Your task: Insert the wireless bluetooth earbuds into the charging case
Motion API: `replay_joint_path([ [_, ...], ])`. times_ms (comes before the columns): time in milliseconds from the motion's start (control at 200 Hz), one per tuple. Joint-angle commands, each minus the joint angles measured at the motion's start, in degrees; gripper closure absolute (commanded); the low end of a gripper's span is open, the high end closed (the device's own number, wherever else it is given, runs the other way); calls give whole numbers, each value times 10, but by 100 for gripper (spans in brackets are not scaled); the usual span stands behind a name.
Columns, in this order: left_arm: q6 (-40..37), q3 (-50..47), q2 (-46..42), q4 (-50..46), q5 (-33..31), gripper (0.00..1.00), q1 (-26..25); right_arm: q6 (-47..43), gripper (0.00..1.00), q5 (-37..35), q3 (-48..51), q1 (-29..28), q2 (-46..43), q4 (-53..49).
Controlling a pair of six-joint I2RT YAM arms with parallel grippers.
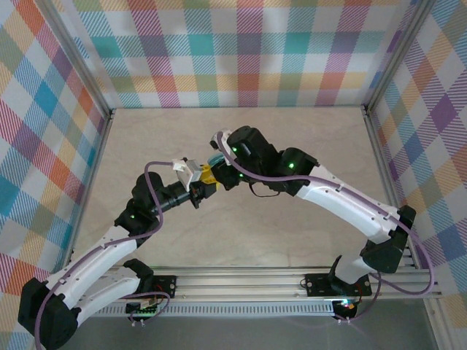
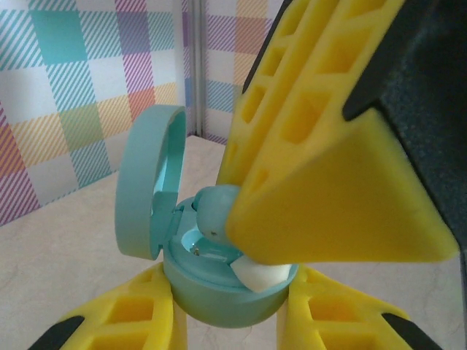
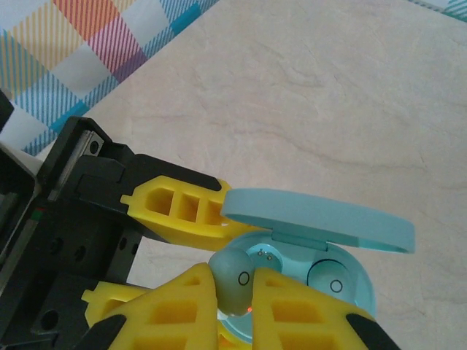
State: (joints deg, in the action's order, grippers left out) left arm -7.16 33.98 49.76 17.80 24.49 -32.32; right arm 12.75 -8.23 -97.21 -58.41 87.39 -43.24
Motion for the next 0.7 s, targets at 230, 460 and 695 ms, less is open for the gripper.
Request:
replay_joint_path([
  [230, -13, 16, -23, 5, 6, 92, -6, -24, 84, -39, -26, -2, 7, -24],
  [460, -13, 19, -22, 5, 7, 92, -6, -27, 84, -28, -33, -3, 15, -31],
  [695, -11, 20, -20, 6, 3, 92, -6, -24, 80, -6, -40, -9, 22, -39],
])
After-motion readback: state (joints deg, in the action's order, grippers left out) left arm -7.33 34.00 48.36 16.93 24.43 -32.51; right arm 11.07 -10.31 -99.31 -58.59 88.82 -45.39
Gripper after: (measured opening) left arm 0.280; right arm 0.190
